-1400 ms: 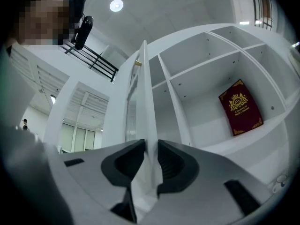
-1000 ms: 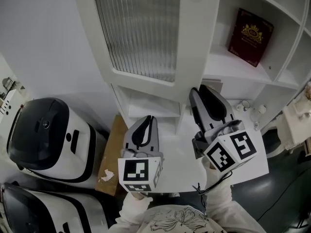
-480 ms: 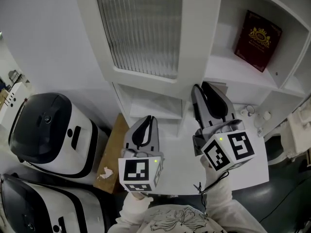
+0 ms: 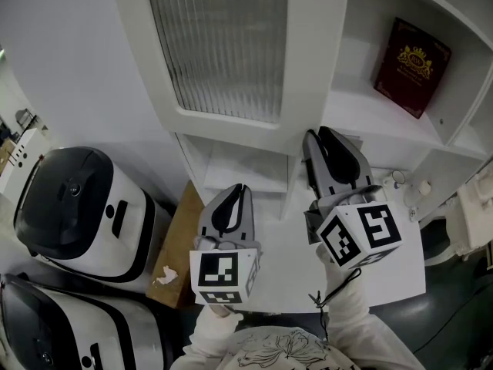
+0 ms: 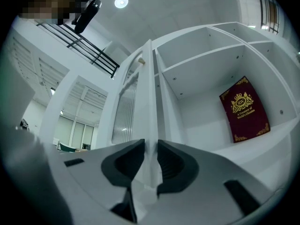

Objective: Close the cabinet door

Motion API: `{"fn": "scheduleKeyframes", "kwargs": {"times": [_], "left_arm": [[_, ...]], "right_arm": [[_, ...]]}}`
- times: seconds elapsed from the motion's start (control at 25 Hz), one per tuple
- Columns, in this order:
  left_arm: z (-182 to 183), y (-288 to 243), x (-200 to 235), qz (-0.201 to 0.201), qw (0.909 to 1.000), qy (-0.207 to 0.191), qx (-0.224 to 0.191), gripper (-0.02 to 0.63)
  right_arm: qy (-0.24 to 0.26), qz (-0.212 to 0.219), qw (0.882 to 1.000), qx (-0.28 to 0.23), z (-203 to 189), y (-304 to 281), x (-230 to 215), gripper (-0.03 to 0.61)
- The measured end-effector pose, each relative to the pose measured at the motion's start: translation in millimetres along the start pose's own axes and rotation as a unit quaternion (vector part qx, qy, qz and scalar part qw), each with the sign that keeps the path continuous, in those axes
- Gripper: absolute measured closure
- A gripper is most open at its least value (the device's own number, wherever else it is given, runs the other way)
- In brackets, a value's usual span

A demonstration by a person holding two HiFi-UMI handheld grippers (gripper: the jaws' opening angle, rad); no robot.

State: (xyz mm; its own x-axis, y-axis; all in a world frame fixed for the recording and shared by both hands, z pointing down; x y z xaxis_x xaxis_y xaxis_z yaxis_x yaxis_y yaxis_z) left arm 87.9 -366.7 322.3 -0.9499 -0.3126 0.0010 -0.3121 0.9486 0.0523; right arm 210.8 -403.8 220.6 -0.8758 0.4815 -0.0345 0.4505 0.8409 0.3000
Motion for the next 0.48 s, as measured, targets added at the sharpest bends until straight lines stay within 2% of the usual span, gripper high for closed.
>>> {"fn": "scheduleKeyframes", "kwargs": {"times": [0.48], "left_arm": [[-4.8, -13.2, 0.0, 0.006, 1.0000, 0.002, 0.005, 0.592]], "right_arm": [[-0.010, 0.007, 1.000, -0.001, -4.8, -16.3, -15.8, 0.497]]}}
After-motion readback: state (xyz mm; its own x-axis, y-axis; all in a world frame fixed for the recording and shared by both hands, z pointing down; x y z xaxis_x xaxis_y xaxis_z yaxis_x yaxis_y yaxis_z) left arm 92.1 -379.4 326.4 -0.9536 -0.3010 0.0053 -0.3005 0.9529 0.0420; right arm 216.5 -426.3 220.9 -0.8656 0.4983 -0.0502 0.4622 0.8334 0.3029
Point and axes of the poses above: the fingertips, and each gripper's own axes: y backward along the fingers, x to its left, z out of its top, the point moved 1 cm from there along y, backward along the fingers, and after that the axes turned 4 degrees about -x, right-handed, at the moved point
